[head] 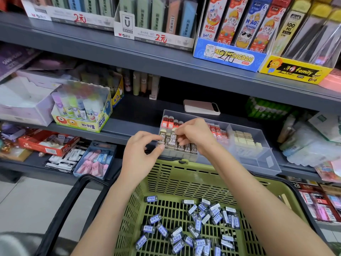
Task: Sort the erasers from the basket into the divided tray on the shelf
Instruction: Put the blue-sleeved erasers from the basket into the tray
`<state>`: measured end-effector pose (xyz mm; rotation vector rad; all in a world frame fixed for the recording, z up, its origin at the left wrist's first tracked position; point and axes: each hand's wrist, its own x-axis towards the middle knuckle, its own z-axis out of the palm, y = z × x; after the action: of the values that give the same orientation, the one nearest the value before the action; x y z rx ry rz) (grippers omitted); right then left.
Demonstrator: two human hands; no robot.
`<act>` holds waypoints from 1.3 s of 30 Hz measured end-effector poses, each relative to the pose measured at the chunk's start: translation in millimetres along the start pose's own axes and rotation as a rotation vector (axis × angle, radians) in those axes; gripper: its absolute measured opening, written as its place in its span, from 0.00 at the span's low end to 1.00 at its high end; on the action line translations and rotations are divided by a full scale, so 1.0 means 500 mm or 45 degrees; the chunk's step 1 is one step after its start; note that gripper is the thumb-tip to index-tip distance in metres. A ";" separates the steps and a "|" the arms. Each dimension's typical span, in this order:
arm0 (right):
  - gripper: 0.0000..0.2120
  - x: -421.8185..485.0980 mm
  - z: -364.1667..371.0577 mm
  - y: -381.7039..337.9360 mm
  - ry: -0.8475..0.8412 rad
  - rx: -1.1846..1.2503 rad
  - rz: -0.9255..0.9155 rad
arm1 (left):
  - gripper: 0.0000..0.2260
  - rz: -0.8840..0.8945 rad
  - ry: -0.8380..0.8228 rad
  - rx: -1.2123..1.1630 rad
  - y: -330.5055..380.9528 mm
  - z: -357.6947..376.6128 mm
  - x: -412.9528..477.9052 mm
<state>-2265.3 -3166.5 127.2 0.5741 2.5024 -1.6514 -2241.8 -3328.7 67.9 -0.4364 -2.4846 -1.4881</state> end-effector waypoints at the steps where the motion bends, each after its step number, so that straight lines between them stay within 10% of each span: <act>1: 0.03 0.003 0.006 0.001 0.006 -0.016 -0.013 | 0.08 0.010 -0.012 0.036 0.000 0.003 -0.001; 13: 0.05 -0.063 -0.008 0.033 0.095 -0.247 -0.400 | 0.09 0.035 0.042 0.103 0.008 -0.001 -0.006; 19: 0.03 -0.182 -0.114 0.213 -0.145 0.038 -0.190 | 0.05 0.213 0.163 0.002 0.048 0.031 -0.050; 23: 0.13 -0.181 -0.144 0.385 -0.044 -0.375 0.138 | 0.05 0.236 -0.218 0.029 0.031 0.130 -0.113; 29: 0.28 -0.152 -0.135 0.541 -0.145 -1.059 -0.062 | 0.28 -0.187 -1.147 0.457 -0.085 0.298 -0.234; 34: 0.34 -0.140 -0.128 0.592 -0.242 -1.217 -0.188 | 0.39 -0.235 -1.099 0.642 -0.113 0.372 -0.270; 39: 0.33 -0.137 -0.128 0.617 -0.211 -1.288 -0.206 | 0.26 -0.285 -0.974 0.536 -0.117 0.393 -0.284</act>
<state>-2083.7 -3020.1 -95.5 0.1018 2.8212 -0.2632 -2135.9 -3201.5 -118.6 -0.7752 -3.4291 -0.8961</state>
